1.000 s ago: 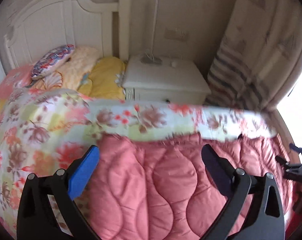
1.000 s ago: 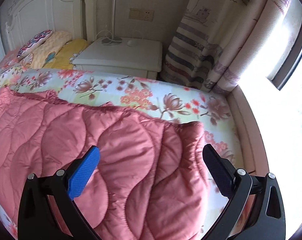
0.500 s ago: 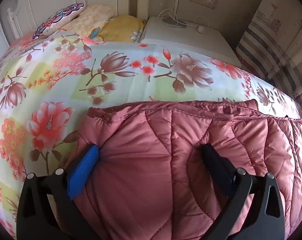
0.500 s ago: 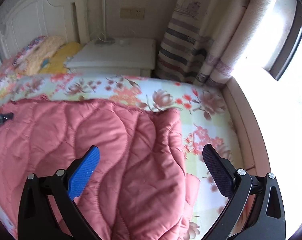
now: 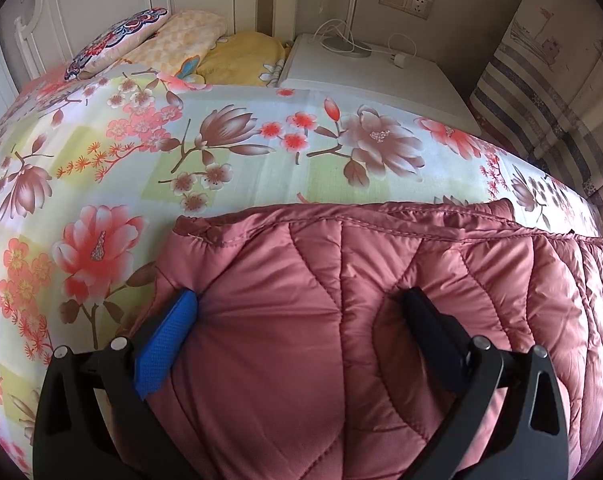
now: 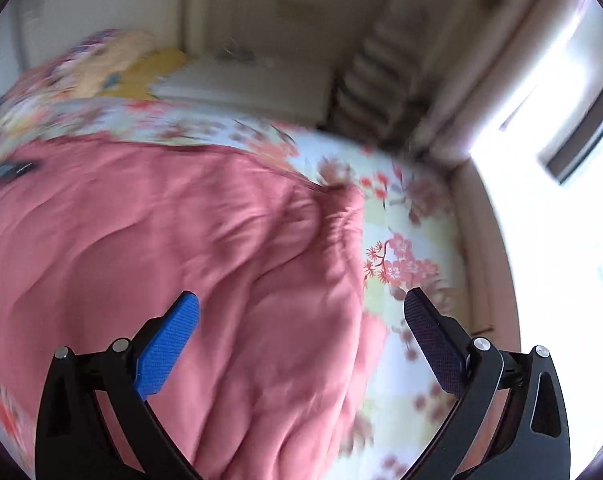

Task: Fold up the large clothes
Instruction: 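Open the left tool and press the folded bundle with both tools, then grasp the end of the pink coat bundle with the right tool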

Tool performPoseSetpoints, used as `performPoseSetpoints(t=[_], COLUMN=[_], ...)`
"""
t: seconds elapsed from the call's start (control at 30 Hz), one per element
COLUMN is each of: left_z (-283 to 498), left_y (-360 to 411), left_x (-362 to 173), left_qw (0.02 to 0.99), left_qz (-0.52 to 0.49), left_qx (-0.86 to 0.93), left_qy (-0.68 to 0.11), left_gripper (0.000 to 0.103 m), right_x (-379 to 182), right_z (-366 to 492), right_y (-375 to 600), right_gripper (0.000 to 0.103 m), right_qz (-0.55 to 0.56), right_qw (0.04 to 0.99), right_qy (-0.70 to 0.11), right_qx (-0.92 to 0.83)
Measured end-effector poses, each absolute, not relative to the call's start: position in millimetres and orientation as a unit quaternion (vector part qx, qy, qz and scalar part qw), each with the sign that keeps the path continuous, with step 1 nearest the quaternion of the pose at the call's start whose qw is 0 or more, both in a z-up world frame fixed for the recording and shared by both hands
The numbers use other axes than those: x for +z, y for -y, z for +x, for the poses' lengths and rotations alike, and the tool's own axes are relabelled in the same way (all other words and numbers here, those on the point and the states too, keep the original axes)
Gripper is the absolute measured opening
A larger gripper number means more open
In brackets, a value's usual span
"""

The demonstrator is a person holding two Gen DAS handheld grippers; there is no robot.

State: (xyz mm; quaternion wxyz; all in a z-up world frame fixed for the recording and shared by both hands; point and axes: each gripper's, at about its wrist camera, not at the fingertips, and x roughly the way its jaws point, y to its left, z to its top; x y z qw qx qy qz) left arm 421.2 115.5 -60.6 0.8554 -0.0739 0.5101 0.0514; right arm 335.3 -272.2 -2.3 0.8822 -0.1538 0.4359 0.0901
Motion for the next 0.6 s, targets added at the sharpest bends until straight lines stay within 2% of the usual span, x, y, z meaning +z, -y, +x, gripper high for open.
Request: performPoseSetpoints(t=[0.17, 0.3, 0.37, 0.5, 0.6], left_z=[422, 422, 421, 424, 421], left_y=[-117, -117, -115, -116, -114], left_x=[-62, -62, -61, -61, -59], left_qw=[0.856, 0.856, 0.858, 0.858, 0.859], left_qz=[-0.073, -0.073, -0.069, -0.067, -0.061], left_qx=[0.052, 0.05, 0.049, 0.051, 0.056], left_qy=[-0.509, -0.509, -0.507, -0.507, -0.506], left_gripper=[0.101, 0.101, 0.101, 0.101, 0.101], right_x=[-13, -69, -85, -70, -57], right_z=[269, 276, 276, 270, 255], right_y=[250, 264, 273, 268, 263], right_gripper=[0.098, 0.099, 0.099, 0.098, 0.098], right_qz=[-0.137, -0.103, -0.089, -0.098, -0.111], right_qw=[0.867, 0.838, 0.844, 0.842, 0.855], right_qy=[-0.44, -0.51, -0.5, -0.51, -0.484], right_qx=[0.19, 0.165, 0.175, 0.147, 0.148])
